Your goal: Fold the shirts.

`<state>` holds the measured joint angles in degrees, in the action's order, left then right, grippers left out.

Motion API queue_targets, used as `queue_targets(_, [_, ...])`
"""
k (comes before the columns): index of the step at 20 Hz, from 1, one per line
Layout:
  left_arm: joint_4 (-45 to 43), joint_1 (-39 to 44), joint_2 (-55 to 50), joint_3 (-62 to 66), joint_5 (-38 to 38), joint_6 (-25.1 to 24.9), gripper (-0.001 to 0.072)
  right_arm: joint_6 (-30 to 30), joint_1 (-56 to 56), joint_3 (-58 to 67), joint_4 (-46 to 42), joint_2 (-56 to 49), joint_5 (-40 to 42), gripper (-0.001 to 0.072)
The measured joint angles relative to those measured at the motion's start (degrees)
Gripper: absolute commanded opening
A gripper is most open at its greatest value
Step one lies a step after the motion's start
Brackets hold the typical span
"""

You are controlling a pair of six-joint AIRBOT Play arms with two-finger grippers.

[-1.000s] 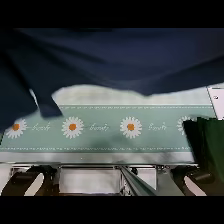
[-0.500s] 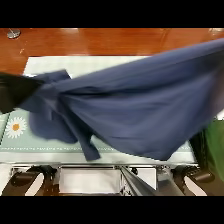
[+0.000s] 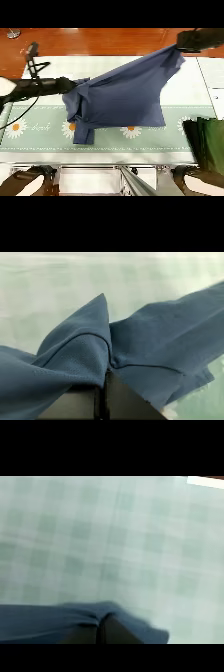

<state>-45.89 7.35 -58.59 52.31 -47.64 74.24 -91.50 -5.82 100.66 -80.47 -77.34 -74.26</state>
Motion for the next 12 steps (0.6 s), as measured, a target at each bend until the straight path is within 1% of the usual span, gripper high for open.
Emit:
queue_targets(2, [0.8, 1.5, -6.2, 1.9, 4.0, -0.1, 0.0021, -0.6, 2.8, 0.5, 6.3, -5.2, 3.3, 0.0025])
queue_targets(3, [1.1, 2.1, -8.8, 3.1, 4.8, -0.1, 0.0032, -0.7, 4.0, 0.6, 9.7, -7.7, 4.6, 0.0074])
queue_targets(4, [1.9, 2.6, -11.3, 4.5, 5.7, -0.2, 0.0223, -0.9, 5.2, 0.7, 12.9, -9.7, 5.4, 0.0412])
queue_targets(5, [2.2, 3.0, -13.5, 6.0, 5.5, -0.3, 0.0636, -1.0, 6.2, 0.7, 15.3, -11.3, 5.7, 0.0616])
queue_targets(6, [2.6, 3.0, -15.3, 7.4, 4.9, -0.3, 0.0701, -0.9, 7.3, 0.8, 17.4, -12.5, 5.6, 0.0619])
queue_targets(8, [2.2, 1.8, -17.7, 10.4, 1.2, -0.3, 0.07, 0.1, 10.0, 0.9, 20.6, -13.8, 3.3, 0.0618])
queue_targets(9, [0.9, 0.4, -18.3, 11.9, -2.3, -0.2, 0.0699, 1.3, 11.9, 0.9, 21.3, -13.9, 1.2, 0.0618])
queue_targets(12, [-5.5, -5.5, -18.1, 13.5, -12.7, 1.2, 0.0699, 5.6, 18.5, -0.5, 19.8, -12.7, -8.5, 0.0618])
